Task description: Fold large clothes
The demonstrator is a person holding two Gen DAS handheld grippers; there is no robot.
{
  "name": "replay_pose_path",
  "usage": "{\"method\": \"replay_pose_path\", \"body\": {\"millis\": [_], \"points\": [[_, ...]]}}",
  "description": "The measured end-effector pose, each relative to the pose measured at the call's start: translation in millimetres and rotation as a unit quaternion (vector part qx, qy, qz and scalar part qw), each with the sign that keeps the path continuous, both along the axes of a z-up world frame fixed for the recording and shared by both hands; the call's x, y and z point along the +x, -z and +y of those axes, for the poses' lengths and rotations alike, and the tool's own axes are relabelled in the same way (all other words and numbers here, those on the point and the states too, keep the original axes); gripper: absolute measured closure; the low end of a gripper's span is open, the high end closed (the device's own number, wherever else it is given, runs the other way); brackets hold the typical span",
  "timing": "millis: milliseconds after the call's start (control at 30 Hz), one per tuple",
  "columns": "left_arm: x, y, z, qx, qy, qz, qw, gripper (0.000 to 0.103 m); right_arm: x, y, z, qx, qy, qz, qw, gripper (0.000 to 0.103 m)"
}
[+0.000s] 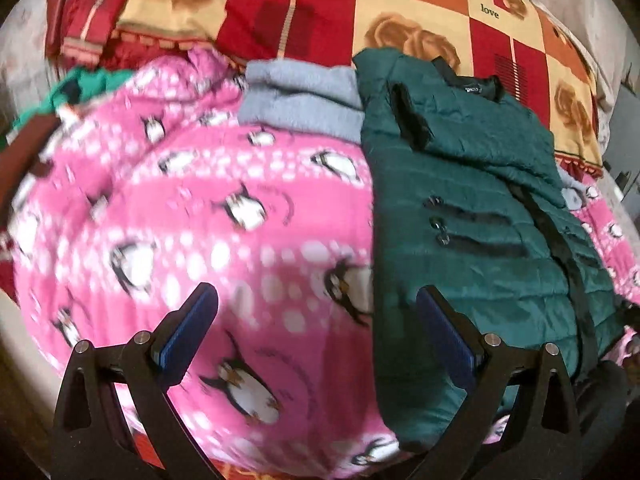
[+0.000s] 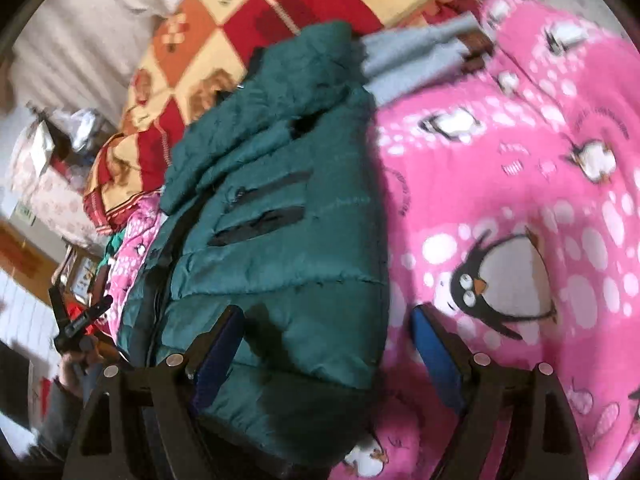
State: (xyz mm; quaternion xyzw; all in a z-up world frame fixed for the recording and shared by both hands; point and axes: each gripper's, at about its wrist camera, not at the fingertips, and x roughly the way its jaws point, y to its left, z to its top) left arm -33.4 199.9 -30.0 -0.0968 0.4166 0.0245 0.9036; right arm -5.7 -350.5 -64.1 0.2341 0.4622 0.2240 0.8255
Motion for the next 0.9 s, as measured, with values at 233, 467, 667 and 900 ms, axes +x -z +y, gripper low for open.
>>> {"method": "replay_pose_path", "body": {"millis": [233,467,667,900], "points": [[5.4,27.4,-31.7,-0.073,0.084,0.04,0.993,0.003,-6.9,2.5,14.5,0.061,-0.056,-0.041,0.996,0.019],[7.8,39.9,-45.6,-0.068,0.112,0.021,0.9912,0.003,-7.6,9.6,25.0,0.028,-0.052,-0.038,0.998,0.02],[12.3,31.8,-59.0,-0.106,0.148,0.008,0.9832,0.005,-8.5,11.1,18.7,0.049,-0.039,-0.026,0.998,0.018],[9.6,35.1,-51.0,-0.16,0.156,-0.004,0.9748,0.005,-11.8,6.2,26.8,0.03,-0.017,-0.016,0.999,0.018]]}}
